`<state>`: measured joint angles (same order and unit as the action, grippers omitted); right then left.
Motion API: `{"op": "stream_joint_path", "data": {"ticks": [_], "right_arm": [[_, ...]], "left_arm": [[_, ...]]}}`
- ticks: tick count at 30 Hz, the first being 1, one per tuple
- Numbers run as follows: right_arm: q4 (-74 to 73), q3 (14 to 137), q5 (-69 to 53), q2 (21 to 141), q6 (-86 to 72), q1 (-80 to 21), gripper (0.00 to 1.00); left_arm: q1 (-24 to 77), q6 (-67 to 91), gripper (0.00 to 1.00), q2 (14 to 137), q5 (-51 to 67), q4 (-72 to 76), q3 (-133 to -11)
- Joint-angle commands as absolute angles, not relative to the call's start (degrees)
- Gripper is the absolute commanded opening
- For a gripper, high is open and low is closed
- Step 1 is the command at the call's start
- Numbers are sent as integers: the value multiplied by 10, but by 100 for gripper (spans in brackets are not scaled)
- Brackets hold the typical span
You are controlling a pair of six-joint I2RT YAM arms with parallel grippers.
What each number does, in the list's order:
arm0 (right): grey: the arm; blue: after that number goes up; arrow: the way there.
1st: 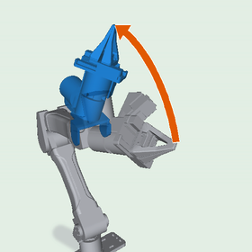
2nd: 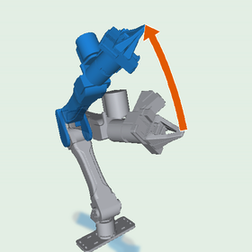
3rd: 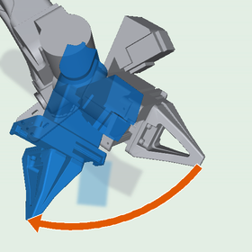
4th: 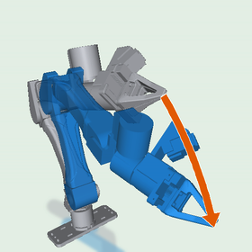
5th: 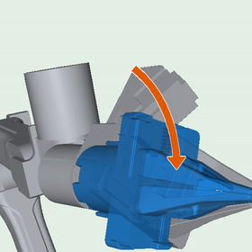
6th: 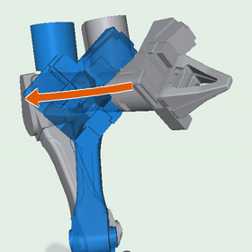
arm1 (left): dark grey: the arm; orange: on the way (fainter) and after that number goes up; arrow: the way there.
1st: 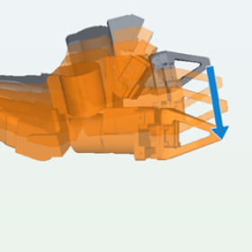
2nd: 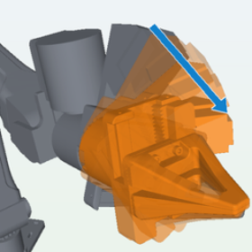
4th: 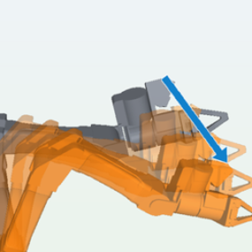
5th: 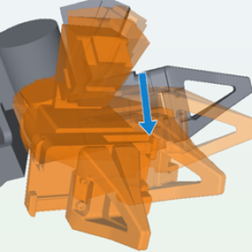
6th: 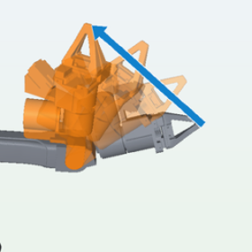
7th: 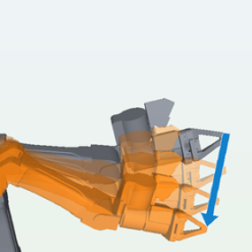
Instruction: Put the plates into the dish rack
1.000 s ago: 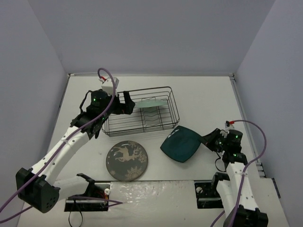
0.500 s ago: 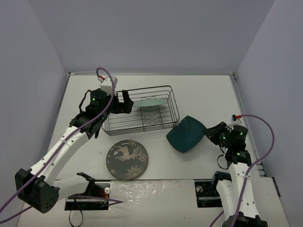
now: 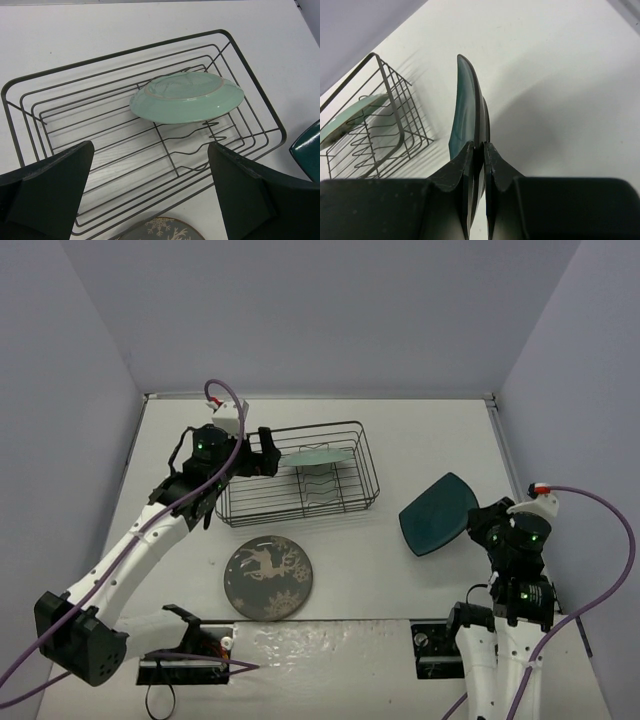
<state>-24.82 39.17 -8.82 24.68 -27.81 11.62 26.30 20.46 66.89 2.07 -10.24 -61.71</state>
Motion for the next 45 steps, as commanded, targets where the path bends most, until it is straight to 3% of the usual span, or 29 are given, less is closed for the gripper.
{"op": "stream_joint_path", "data": {"ticks": [1, 8, 20, 27, 34, 38, 42, 45], "right_arm": [[-104, 447, -54, 220, -277, 115, 0], [11, 473, -72, 270, -280, 115, 0], [265, 544, -327, 468, -263, 107, 0], [231, 623, -305, 572, -174, -20, 0], [250, 667, -356, 659, -192, -62, 0], [262, 685, -396, 692, -203, -70, 0], [265, 692, -406, 697, -210, -76, 0], [263, 696, -402, 699, -218, -78, 0]], "left_arm": [[265, 197, 97, 689, 13, -78, -664], [265, 197, 97, 692, 12, -78, -667], [264, 188, 97, 679, 17, -75, -658], [262, 162, 97, 674, 88, -49, -667], [237, 141, 97, 752, 439, 78, -710], [219, 184, 97, 836, 548, 166, -752], [193, 318, 97, 930, 634, 293, -786], [186, 504, 97, 1017, 687, 494, -797]]}}
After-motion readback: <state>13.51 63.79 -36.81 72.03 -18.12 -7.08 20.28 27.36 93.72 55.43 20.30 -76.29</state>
